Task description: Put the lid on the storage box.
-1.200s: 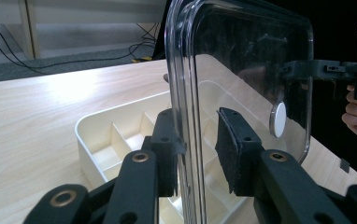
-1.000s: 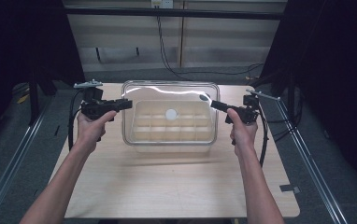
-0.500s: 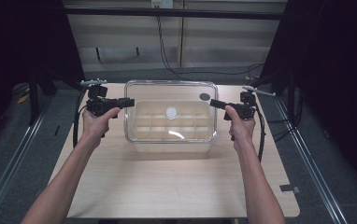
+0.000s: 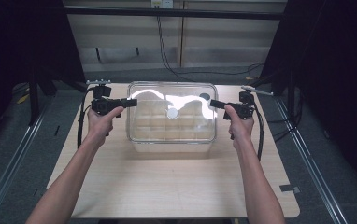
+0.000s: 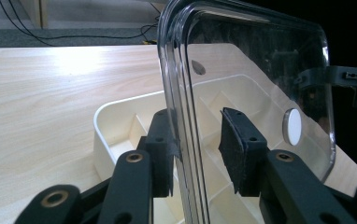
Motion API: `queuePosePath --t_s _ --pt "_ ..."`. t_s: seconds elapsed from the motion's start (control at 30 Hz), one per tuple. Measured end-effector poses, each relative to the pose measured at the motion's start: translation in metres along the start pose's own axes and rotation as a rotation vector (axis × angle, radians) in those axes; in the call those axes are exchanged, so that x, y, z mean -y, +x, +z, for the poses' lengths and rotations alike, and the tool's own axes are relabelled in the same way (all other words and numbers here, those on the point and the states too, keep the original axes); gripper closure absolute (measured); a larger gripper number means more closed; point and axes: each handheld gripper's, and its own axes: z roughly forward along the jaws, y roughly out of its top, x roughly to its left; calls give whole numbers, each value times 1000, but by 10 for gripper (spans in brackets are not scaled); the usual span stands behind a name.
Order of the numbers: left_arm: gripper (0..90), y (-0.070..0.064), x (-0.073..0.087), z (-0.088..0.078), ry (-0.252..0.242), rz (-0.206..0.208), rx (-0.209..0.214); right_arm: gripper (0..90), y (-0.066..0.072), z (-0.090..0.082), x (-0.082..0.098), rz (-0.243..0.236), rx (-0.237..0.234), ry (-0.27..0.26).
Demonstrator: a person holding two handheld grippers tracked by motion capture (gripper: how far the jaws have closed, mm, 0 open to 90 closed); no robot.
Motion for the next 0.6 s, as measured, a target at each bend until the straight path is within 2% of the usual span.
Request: queuePosePath --t_s 0.13,0.37,0.6 --pt "640 6 0 6 10 -21 3 721 -4 5 0 3 11 9" --pt "621 14 -1 15 45 -29 -6 705 -8 12 1 -3 41 21" --pt "609 19 2 22 55 -49 -18 697 -13 18 1 3 54 36"
